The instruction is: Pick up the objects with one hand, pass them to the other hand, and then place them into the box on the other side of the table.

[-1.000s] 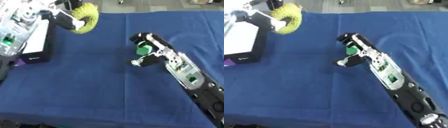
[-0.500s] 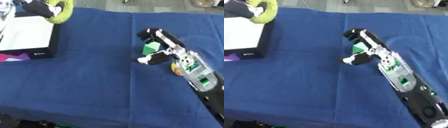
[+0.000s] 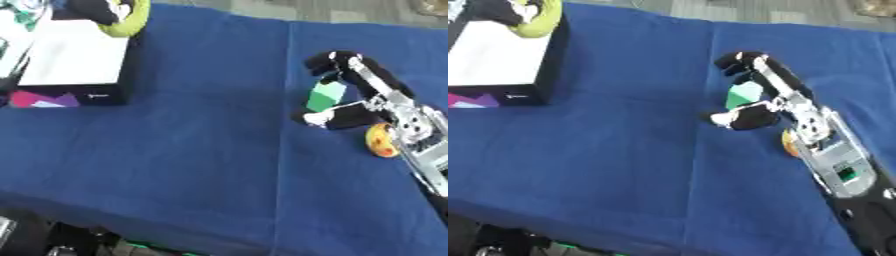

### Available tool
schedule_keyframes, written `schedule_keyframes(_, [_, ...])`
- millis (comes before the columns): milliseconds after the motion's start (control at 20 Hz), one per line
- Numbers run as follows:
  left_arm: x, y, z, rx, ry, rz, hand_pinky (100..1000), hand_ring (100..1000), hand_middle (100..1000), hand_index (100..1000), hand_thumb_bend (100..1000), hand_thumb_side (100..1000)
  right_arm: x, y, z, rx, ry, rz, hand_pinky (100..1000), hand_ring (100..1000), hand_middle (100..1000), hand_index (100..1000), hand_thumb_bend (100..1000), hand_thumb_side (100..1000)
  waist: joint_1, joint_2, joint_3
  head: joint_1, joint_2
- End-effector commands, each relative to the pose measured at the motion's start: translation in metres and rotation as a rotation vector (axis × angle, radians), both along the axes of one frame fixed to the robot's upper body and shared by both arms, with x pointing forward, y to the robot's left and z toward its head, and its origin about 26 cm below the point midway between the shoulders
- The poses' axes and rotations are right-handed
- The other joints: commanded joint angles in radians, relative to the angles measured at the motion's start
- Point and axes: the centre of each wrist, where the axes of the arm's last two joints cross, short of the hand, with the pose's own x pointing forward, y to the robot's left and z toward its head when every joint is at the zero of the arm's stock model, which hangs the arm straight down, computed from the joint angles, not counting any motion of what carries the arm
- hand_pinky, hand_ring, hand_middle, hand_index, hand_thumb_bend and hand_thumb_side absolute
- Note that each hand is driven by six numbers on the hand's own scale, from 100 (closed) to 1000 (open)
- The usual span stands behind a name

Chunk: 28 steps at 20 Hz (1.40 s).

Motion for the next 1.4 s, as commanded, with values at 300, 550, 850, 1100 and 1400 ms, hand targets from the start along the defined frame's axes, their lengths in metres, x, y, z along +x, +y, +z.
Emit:
schedule_keyframes(300, [0.013, 0.046, 0.0, -0.001, -0.055, 0.191, 601, 549, 444, 373, 139, 165, -0.007, -0.003, 0.022, 0.011, -0.066, 0.014, 738, 780, 734, 775, 641, 100, -0.009, -0.004, -0.01, 0.036, -0.002])
schedule_keyframes(550, [0.018, 0.062, -0.008, -0.001, -0.062, 0.262, 600, 549, 444, 375, 152, 156, -0.008, -0.003, 0.024, 0.014, -0.071, 0.015, 738, 779, 732, 774, 640, 100, -0.012, -0.001, -0.013, 0.044, -0.002])
schedule_keyframes(850, [0.025, 0.075, -0.021, 0.007, -0.059, 0.33, 601, 554, 460, 401, 145, 160, -0.008, -0.003, 0.024, 0.015, -0.071, 0.012, 738, 779, 732, 774, 640, 100, -0.015, 0.0, -0.015, 0.044, -0.013])
schedule_keyframes(1100, [0.031, 0.085, -0.035, -0.003, -0.07, 0.398, 625, 580, 502, 467, 186, 125, -0.008, -0.003, 0.024, 0.017, -0.07, 0.014, 739, 777, 732, 774, 640, 100, -0.018, 0.0, -0.017, 0.045, -0.01])
schedule_keyframes(1400, [0.037, 0.092, -0.052, -0.003, -0.064, 0.437, 724, 728, 706, 677, 454, 347, -0.009, -0.002, 0.025, 0.022, -0.074, 0.018, 739, 776, 732, 774, 640, 100, -0.021, 0.004, -0.021, 0.052, -0.008])
